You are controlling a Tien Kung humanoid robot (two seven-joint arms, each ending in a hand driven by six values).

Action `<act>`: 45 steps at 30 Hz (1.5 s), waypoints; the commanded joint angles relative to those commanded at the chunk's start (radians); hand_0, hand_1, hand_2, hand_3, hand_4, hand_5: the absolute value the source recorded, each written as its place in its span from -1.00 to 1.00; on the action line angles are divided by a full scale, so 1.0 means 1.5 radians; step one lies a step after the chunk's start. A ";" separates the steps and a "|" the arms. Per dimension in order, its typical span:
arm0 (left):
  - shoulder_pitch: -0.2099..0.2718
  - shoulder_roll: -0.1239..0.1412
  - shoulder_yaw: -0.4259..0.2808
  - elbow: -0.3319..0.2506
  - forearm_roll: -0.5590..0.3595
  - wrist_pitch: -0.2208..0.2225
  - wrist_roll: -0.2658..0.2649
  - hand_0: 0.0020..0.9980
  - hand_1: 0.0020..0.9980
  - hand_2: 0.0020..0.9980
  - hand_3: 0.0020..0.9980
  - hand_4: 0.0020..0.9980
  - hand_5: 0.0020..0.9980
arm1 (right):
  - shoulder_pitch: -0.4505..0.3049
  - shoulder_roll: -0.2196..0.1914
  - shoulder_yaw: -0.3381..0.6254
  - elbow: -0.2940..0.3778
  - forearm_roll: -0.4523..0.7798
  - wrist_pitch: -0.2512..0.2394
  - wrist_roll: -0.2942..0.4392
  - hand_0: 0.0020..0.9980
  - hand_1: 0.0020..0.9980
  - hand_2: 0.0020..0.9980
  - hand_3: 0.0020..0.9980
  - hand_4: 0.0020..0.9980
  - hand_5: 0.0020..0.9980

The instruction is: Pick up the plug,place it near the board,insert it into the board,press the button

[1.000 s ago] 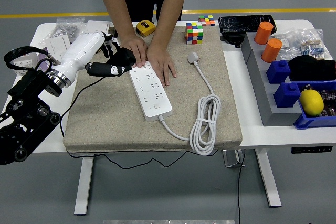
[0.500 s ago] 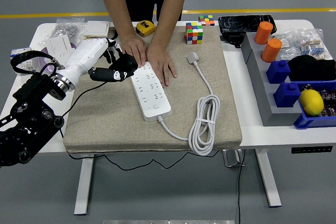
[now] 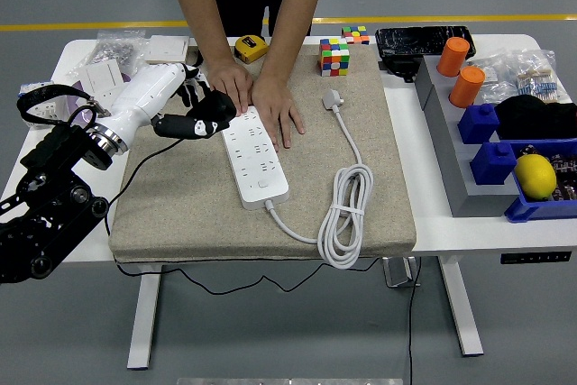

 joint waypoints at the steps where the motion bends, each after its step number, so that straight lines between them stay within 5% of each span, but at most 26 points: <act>1: -0.002 -0.002 0.002 0.005 -0.001 0.002 -0.002 -0.17 -0.28 -0.36 -0.35 0.18 -0.69 | 0.000 0.000 0.000 0.000 0.000 0.000 0.000 0.86 0.59 0.49 0.56 1.00 0.59; 10: -0.042 -0.059 0.029 0.141 0.028 0.060 -0.045 -0.17 -0.29 -0.35 -0.35 0.18 -0.69 | 0.004 -0.001 -0.011 0.000 0.000 -0.002 0.002 0.86 0.59 0.50 0.56 1.00 0.59; 20: -0.035 -0.080 0.049 0.233 -0.021 0.079 -0.065 -0.17 -0.28 -0.36 -0.35 0.19 -0.70 | -0.007 -0.001 0.006 0.000 -0.013 0.000 -0.005 0.86 0.59 0.50 0.56 1.00 0.59; 45: -0.071 -0.115 0.123 0.310 -0.047 0.099 -0.081 -0.20 -0.30 -0.37 -0.36 0.20 -0.71 | -0.006 -0.004 0.021 0.000 -0.024 0.000 -0.004 0.86 0.59 0.50 0.56 1.00 0.60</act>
